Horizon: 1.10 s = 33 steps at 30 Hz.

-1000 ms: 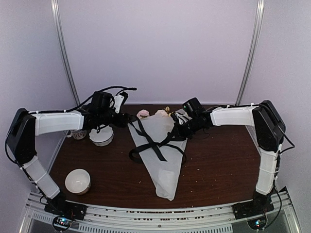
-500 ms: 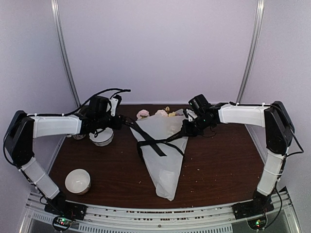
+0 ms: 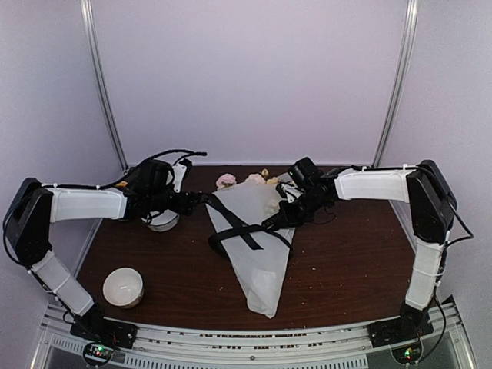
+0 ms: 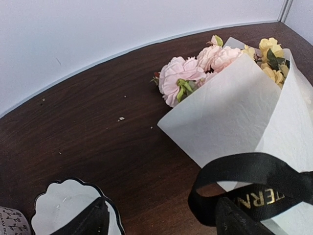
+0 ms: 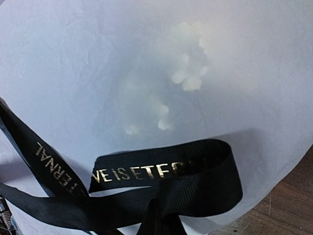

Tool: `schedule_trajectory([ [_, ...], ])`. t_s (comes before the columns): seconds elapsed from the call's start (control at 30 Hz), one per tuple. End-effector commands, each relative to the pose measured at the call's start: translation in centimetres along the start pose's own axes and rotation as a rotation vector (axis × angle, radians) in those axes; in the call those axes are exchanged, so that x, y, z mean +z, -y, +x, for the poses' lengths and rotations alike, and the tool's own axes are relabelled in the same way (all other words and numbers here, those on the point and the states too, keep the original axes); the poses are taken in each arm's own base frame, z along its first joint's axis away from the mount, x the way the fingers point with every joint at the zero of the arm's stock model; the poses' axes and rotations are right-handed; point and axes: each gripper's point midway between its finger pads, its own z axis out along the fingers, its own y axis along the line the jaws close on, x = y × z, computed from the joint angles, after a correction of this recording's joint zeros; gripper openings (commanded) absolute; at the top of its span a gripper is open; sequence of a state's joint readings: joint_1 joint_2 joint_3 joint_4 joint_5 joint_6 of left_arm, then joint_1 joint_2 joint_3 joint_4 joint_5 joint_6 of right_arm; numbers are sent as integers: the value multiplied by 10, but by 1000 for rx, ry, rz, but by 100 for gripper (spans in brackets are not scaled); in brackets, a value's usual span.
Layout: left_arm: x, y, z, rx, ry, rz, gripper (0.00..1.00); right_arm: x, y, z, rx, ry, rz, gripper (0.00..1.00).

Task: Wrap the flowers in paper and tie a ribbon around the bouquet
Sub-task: Cross the ribbon over the folded bouquet.

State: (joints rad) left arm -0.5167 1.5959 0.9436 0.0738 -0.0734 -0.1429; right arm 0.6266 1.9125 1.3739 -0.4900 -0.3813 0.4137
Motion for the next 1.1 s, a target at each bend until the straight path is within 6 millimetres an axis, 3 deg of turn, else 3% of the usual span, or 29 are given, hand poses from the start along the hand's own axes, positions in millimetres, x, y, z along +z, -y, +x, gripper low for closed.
schedule_trajectory([
  [0.0, -17, -9, -15, 38, 66, -19, 82, 3, -6, 1, -7, -22, -35, 0],
  [0.1, -23, -21, -16, 6, 83, -43, 97, 4, -9, 1, -8, -26, -50, 0],
  [0.37, -31, -55, -14, -121, 120, -145, 98, 9, -10, 9, -10, -55, -76, 0],
  [0.43, -38, -50, -23, -124, 186, -114, 98, 9, -10, 11, -12, -59, -80, 0],
  [0.47, -45, -41, -32, -104, 238, -64, 98, 9, -9, 12, -11, -62, -80, 0],
  [0.53, -63, -5, -52, 15, 359, 87, 84, 9, -10, 14, -14, -64, -84, 0],
  [0.6, -75, 46, -68, 234, 411, 200, 59, 9, -11, 15, -14, -65, -90, 0],
  [0.67, -74, 103, -65, 476, 363, 319, 50, 10, -12, 15, -12, -66, -101, 0],
  [0.73, -72, 153, -49, 627, 300, 497, 51, 10, -14, 15, -6, -68, -113, 0],
  [0.8, -77, 186, -41, 693, 293, 651, 56, 10, -17, 15, -2, -67, -130, 0],
  [0.93, -65, 220, -21, 868, 239, 756, 69, 9, -22, 15, 4, -67, -158, 0],
  [1.07, -42, 237, 5, 991, 96, 813, 67, 10, -22, 17, 5, -75, -165, 0],
])
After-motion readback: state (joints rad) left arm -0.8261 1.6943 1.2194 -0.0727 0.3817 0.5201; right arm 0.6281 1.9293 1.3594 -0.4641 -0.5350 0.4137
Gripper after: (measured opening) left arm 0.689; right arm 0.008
